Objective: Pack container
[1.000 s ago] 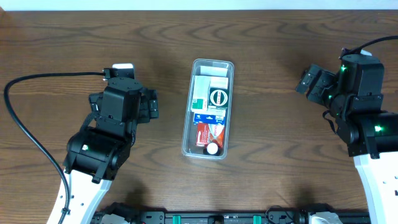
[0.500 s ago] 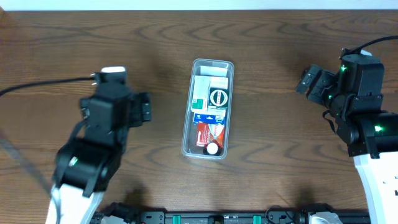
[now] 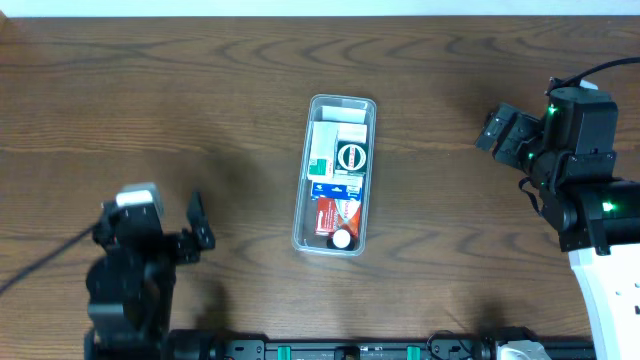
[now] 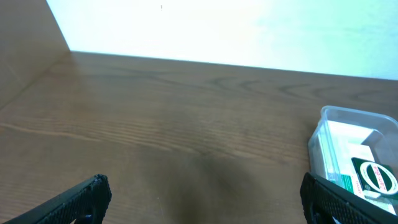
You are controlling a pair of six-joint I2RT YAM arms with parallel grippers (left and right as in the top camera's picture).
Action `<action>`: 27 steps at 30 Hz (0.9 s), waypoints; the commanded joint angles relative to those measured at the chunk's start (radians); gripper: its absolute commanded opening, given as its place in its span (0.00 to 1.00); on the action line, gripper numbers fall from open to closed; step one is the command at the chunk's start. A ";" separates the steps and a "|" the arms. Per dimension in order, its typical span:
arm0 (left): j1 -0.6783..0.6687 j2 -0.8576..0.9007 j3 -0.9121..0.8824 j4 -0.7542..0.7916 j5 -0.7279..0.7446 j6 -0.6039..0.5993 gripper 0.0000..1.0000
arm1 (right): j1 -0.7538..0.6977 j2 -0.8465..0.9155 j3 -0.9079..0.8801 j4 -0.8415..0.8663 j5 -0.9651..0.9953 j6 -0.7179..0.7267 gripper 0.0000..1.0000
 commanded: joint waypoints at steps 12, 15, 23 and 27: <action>0.005 -0.345 -0.334 0.159 0.035 0.024 0.98 | -0.012 0.000 0.001 -0.001 0.003 0.003 0.99; 0.005 -0.348 -0.406 0.287 0.035 0.024 0.98 | -0.012 0.000 0.001 -0.001 0.003 0.003 0.99; 0.005 -0.348 -0.571 0.518 0.033 0.024 0.98 | -0.012 0.000 0.002 -0.001 0.003 0.003 0.99; 0.005 -0.348 -0.581 0.518 0.032 0.025 0.98 | -0.012 0.000 0.001 -0.001 0.003 0.003 0.99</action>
